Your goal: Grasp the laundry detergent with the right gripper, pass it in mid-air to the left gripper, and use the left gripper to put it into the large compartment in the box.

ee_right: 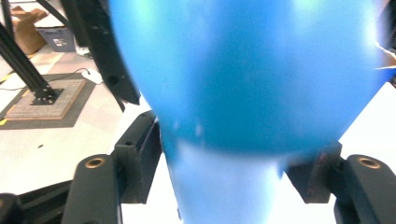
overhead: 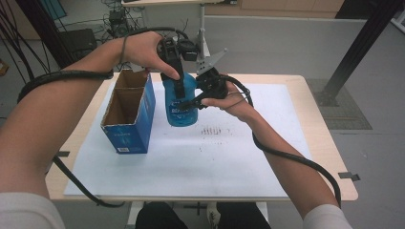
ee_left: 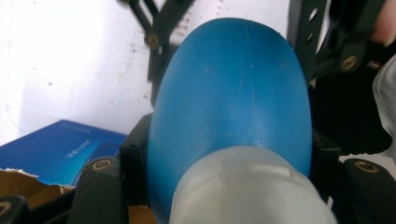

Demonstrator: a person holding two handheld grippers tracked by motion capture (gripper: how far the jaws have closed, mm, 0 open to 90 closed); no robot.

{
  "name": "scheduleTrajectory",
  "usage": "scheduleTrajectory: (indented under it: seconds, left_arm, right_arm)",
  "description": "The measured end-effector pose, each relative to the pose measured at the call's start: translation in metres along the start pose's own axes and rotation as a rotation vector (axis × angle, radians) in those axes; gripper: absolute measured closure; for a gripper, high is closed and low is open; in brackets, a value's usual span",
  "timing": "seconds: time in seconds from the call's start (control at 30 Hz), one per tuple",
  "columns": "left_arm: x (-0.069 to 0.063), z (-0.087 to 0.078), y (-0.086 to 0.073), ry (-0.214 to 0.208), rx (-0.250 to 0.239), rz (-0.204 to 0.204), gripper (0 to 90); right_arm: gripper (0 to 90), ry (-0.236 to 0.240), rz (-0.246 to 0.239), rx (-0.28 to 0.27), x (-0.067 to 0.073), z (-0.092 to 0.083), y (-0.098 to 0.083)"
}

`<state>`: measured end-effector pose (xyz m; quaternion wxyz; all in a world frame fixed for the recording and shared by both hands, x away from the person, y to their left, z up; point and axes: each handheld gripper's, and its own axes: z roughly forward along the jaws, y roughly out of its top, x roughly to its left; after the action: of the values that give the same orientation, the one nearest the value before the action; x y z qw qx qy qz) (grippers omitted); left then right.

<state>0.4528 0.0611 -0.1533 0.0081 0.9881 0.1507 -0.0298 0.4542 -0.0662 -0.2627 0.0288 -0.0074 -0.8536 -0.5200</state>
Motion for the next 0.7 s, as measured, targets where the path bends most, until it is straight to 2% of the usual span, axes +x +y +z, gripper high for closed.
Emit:
scheduleTrajectory:
  seconds: [0.33, 0.53, 0.7]
  left_arm:
    - [0.001, -0.004, -0.001, 0.001, -0.006, -0.020, 37.2]
    - [0.001, -0.008, 0.000, 0.002, -0.014, -0.039, 37.3]
    - [0.004, -0.010, -0.001, 0.000, -0.015, -0.063, 37.2]
  right_arm:
    - [14.1, -0.052, 0.087, 0.066, -0.002, -0.014, -0.010]
    - [7.7, -0.068, 0.137, 0.089, -0.003, -0.023, -0.015]
    - [5.3, -0.091, 0.146, 0.128, -0.002, -0.032, -0.019]
